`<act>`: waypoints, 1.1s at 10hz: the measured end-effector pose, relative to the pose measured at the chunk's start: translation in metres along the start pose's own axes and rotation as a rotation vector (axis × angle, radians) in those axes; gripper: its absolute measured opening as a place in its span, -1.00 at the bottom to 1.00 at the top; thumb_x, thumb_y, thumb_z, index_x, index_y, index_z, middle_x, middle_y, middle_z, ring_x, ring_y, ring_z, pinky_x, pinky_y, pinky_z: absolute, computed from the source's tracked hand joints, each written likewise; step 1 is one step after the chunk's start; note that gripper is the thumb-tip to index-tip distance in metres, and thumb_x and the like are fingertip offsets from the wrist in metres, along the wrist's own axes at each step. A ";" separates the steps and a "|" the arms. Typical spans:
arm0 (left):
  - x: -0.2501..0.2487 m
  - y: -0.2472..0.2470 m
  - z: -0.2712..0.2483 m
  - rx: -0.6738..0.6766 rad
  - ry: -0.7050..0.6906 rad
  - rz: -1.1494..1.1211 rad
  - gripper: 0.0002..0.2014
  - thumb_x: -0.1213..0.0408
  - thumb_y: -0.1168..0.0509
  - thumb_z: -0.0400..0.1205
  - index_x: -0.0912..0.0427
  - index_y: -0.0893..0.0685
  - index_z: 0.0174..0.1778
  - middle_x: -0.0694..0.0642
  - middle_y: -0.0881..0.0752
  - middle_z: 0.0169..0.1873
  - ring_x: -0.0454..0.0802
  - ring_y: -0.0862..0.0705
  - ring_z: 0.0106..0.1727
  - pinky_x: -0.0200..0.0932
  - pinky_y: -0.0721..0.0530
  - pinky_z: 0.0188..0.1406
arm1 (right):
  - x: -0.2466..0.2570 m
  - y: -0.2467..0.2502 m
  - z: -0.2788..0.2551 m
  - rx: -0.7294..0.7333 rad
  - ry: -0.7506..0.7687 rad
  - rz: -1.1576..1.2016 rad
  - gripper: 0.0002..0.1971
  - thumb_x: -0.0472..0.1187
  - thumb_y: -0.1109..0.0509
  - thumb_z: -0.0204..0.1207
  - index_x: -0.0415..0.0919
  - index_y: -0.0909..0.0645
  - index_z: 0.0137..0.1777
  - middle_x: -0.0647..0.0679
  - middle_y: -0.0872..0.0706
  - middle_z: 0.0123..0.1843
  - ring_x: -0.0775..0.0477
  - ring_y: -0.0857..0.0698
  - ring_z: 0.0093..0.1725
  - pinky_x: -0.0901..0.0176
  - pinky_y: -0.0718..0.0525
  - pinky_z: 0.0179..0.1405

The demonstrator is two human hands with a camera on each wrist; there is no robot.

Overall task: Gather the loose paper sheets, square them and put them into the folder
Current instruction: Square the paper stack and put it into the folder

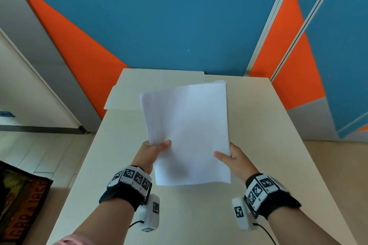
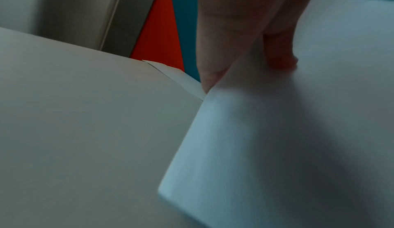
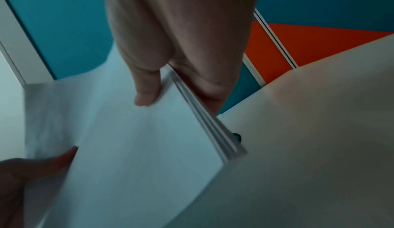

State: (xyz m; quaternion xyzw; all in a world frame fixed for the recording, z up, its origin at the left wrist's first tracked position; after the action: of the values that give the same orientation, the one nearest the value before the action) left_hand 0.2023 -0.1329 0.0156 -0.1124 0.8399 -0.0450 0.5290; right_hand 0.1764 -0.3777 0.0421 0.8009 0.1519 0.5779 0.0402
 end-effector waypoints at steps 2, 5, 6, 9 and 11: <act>-0.006 -0.026 0.025 0.134 0.134 0.129 -0.48 0.11 -0.48 0.40 0.29 -0.63 0.23 0.18 -0.77 0.11 0.16 -0.75 0.11 -0.09 -0.71 -0.06 | -0.002 0.031 0.018 -0.108 -0.070 0.142 -0.71 -0.38 -0.31 0.57 -0.02 -0.59 0.19 0.05 -0.76 0.12 -0.01 -0.73 0.13 0.03 -0.61 0.26; -0.045 0.046 0.117 -0.316 0.251 0.417 -0.60 0.24 -0.21 0.66 0.42 -0.53 0.34 0.23 -0.63 0.12 0.22 -0.65 0.22 -0.01 -0.55 0.09 | -0.013 0.068 0.037 -0.162 -0.149 0.308 -0.62 -0.27 -0.42 0.50 -0.24 -0.57 0.33 -0.12 -0.78 0.11 -0.14 -0.76 0.07 0.07 -0.65 0.01; -0.070 0.085 0.151 -0.458 0.182 0.538 -0.59 0.28 -0.22 0.65 0.38 -0.53 0.38 0.32 -0.58 0.39 0.26 -0.54 0.43 0.05 -0.51 0.37 | -0.020 0.072 0.051 -0.132 -0.156 0.345 -0.03 0.17 -0.73 -0.17 -0.20 -0.60 0.30 -0.15 -0.81 0.14 -0.19 -0.78 0.11 -0.06 -0.66 0.13; -0.081 0.161 0.215 -0.822 0.261 0.723 -0.30 -0.20 -0.21 0.48 0.13 -0.39 0.47 0.28 -0.41 0.48 0.26 -0.43 0.47 0.14 -0.39 0.42 | -0.032 0.057 0.094 -0.079 -0.180 0.395 -0.43 -0.05 -0.58 0.07 -0.11 -0.66 0.16 -0.11 -0.83 0.09 -0.05 -0.83 -0.04 0.17 -0.81 -0.19; -0.073 0.156 0.228 -0.872 0.244 0.519 -0.25 0.21 -0.36 0.52 0.25 -0.17 0.60 0.23 -0.23 0.60 0.22 -0.28 0.59 0.08 -0.30 0.52 | -0.033 0.048 0.110 -0.083 -0.174 0.354 -0.27 0.07 -0.70 -0.15 -0.07 -0.69 0.12 -0.07 -0.85 0.05 -0.05 -0.83 -0.04 0.17 -0.80 -0.18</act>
State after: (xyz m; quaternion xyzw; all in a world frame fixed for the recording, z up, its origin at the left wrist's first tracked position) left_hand 0.4156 0.0451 -0.0505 -0.1043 0.8364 0.4287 0.3254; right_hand 0.2792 -0.4211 -0.0125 0.8597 -0.0191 0.5102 -0.0160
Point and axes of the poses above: each hand's wrist, its own z-axis towards the middle knuckle, its own y-axis out of the back of the hand, x = y × z, the point moved 5 cm from there along z, towards the middle knuckle
